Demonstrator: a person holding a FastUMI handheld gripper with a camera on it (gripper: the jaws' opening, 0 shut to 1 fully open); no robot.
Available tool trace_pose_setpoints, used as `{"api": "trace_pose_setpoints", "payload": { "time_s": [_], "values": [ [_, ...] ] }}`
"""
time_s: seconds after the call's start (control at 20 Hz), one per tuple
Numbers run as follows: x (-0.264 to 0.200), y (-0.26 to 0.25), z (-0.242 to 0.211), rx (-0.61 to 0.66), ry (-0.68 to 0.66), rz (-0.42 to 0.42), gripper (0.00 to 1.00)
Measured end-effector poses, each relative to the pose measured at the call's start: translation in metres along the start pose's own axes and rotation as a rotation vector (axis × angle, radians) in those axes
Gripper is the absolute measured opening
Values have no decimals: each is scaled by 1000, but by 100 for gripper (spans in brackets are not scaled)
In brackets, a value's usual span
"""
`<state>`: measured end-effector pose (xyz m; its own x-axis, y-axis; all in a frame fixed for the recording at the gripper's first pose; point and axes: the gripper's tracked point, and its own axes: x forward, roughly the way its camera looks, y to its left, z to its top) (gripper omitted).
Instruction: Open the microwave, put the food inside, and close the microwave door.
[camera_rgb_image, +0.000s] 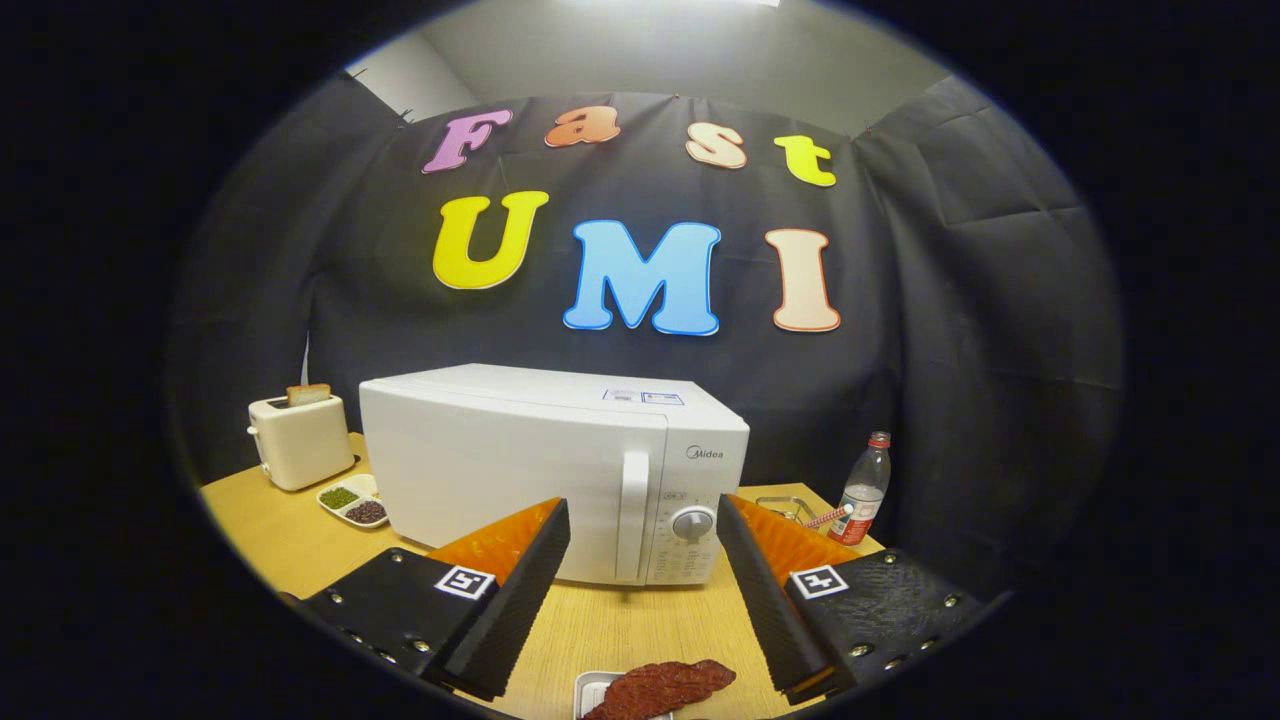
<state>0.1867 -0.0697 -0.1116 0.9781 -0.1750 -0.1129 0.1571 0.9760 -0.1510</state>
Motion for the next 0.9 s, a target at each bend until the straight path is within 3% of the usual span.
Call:
{"api": "trace_pose_setpoints", "payload": {
  "time_s": [0.9],
  "values": [
    [92,2,-63,72,153,38,92]
  ]
}}
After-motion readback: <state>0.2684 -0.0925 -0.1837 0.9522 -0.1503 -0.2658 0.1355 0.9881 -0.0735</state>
